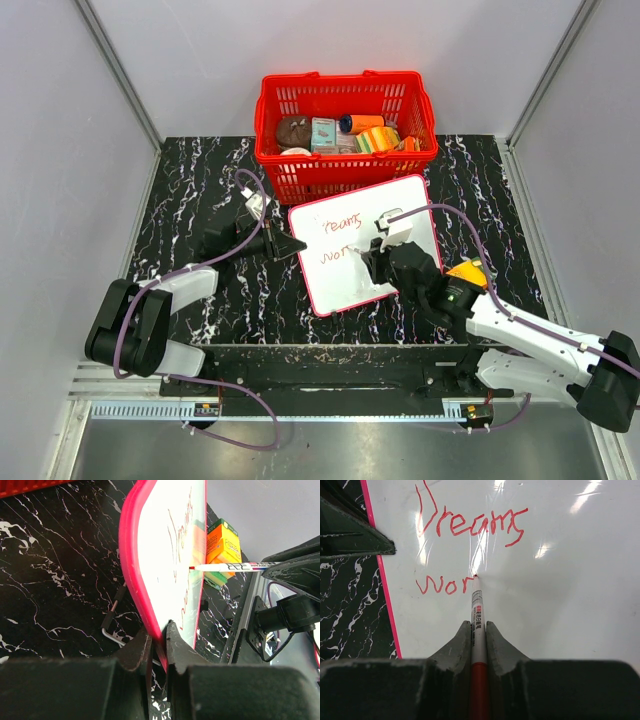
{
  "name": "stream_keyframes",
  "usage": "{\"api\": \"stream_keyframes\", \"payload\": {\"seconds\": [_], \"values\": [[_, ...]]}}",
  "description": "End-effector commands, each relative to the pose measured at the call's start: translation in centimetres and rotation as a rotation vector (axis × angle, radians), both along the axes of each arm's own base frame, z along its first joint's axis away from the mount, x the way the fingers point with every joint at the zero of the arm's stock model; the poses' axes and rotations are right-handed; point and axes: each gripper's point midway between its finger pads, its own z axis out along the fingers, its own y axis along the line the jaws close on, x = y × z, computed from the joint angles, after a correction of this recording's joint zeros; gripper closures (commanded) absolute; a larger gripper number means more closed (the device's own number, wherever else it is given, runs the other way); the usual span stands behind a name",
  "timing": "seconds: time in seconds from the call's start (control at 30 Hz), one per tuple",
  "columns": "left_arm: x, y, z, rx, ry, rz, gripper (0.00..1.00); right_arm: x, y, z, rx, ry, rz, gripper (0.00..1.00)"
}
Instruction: Write a sentence on the whiteboard
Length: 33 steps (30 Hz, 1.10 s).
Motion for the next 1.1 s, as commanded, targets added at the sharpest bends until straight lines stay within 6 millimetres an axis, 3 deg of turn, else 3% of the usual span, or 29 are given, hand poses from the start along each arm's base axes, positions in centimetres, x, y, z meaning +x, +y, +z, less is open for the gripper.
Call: {"api": "stream_keyframes", "payload": {"seconds": [0.0, 0.33, 1.07], "values": [[0.7, 0.0, -0.4, 0.082, -0.145, -0.01, 1.0, 0.7, -1.2, 0.4, -0.011, -0.015, -0.071, 1.0], [0.8, 0.0, -0.5, 0.083, -0.143, -0.01, 1.0, 1.1, -2.6, 0.3, -0.036, -0.02, -0.121, 1.0], [0.7, -0.1, -0.4, 0.084, -0.145, -0.014, 1.0, 1.7, -0.7, 3.7, 0.053, -0.089, -0.069, 1.0]]}}
